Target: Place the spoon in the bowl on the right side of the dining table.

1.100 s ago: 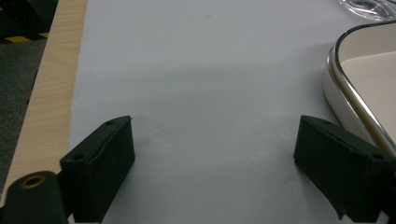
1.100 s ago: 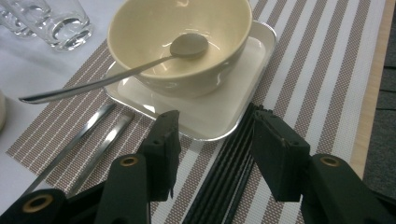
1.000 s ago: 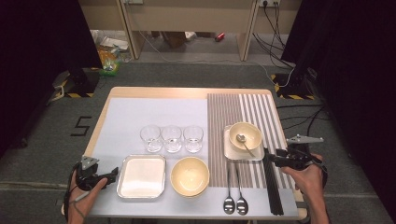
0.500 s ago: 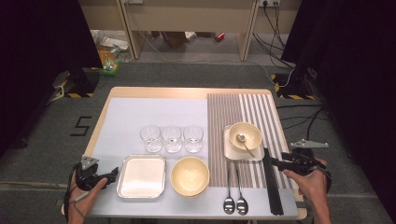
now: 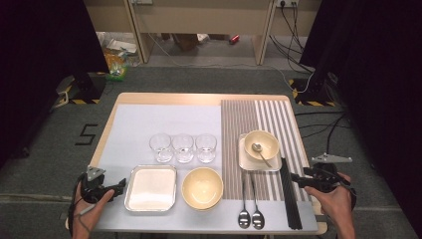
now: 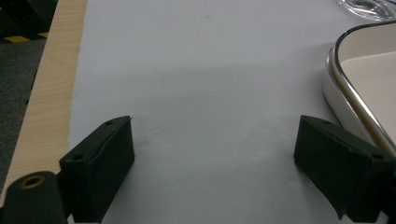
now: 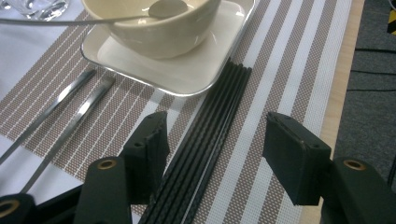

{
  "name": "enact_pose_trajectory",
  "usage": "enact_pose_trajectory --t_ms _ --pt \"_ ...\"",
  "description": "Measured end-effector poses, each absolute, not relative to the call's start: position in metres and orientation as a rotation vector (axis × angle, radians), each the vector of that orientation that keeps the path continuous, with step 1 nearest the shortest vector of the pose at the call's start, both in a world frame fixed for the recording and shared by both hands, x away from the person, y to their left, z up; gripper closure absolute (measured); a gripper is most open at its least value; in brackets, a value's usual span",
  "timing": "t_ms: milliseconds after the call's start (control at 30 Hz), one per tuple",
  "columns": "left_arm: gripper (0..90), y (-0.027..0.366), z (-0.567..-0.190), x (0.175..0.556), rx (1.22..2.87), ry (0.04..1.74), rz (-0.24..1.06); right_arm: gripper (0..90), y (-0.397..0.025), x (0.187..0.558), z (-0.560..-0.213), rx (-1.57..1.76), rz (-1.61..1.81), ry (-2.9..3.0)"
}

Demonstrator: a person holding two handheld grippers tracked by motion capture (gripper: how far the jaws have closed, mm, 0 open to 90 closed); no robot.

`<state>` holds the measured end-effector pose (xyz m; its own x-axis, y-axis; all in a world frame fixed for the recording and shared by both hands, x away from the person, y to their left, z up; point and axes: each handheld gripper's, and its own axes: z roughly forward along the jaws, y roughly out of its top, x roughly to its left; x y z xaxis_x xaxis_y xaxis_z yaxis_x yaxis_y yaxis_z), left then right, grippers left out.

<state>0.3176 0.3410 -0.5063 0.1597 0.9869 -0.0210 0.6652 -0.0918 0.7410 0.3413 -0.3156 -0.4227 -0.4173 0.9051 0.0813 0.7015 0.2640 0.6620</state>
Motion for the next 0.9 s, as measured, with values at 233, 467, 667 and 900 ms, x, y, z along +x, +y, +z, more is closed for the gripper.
enact_pose_trajectory --t_ms 233,467,667,900 --pt "11.1 0.341 -0.506 0.318 1.829 1.570 0.670 43.2 -0.319 0.338 -0.428 1.482 0.885 2.241" --pt "11.0 0.341 -0.506 0.318 1.829 1.570 0.669 45.8 -0.320 0.331 -0.435 1.471 0.869 2.278" --pt "11.0 0.341 -0.506 0.318 1.830 1.570 0.670 46.6 -0.320 0.326 -0.440 1.465 0.859 2.299" --pt "11.0 0.341 -0.506 0.318 1.830 1.570 0.669 46.6 -0.321 0.322 -0.441 1.465 0.860 2.299"
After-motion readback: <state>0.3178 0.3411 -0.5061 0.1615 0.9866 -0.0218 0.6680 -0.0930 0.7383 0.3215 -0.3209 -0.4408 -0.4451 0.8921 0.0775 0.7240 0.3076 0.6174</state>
